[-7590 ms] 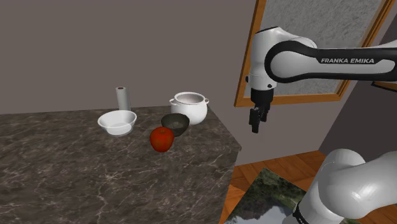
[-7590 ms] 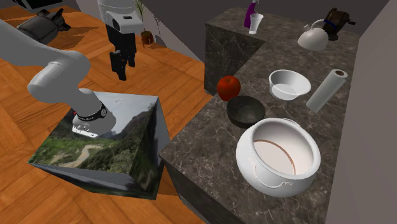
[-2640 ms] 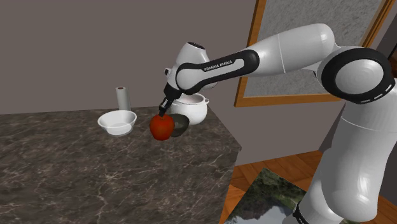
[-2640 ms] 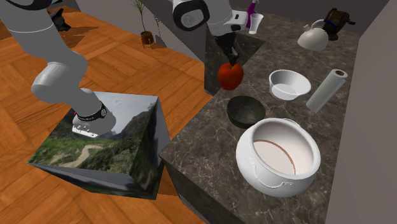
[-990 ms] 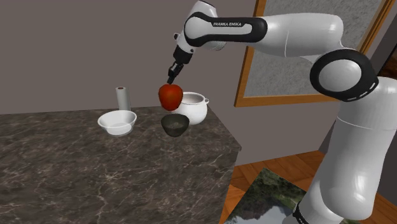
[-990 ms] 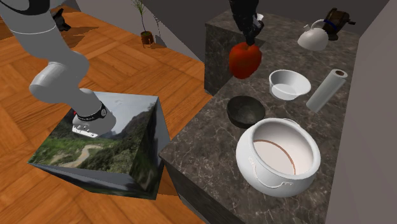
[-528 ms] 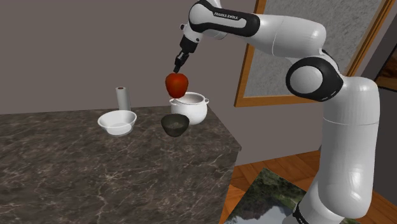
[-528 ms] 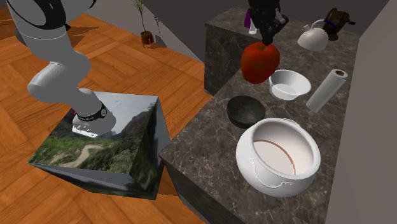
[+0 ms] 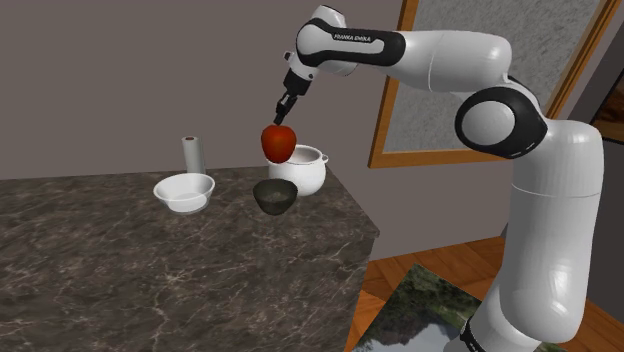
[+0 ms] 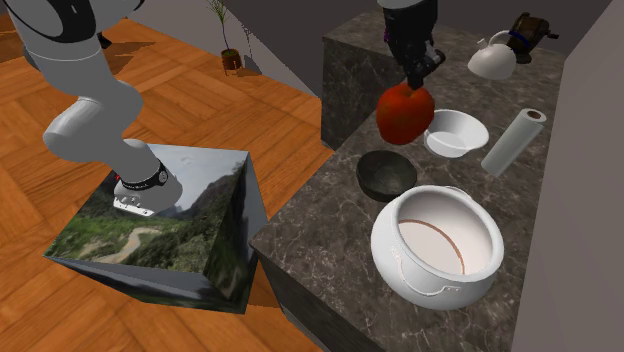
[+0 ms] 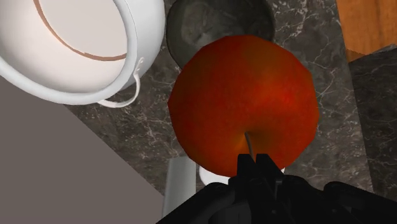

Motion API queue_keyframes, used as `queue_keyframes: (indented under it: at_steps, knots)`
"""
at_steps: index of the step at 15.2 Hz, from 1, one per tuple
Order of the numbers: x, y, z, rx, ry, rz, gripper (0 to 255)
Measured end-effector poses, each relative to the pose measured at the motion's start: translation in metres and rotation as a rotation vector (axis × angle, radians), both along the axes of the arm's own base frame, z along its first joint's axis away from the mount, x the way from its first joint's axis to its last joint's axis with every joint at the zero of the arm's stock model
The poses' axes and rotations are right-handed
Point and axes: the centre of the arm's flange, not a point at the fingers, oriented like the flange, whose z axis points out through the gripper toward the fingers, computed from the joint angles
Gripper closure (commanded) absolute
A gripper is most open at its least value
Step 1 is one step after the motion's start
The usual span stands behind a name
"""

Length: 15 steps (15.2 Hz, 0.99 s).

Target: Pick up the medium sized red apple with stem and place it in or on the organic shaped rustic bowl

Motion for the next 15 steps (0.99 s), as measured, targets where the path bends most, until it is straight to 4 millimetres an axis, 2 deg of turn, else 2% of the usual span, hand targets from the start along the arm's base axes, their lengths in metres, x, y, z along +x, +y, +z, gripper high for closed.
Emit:
queue_keyframes:
  at_steps: [15]
  knots:
    - [0.000,-0.001,-0.080,0.000,0.000,0.000,255]
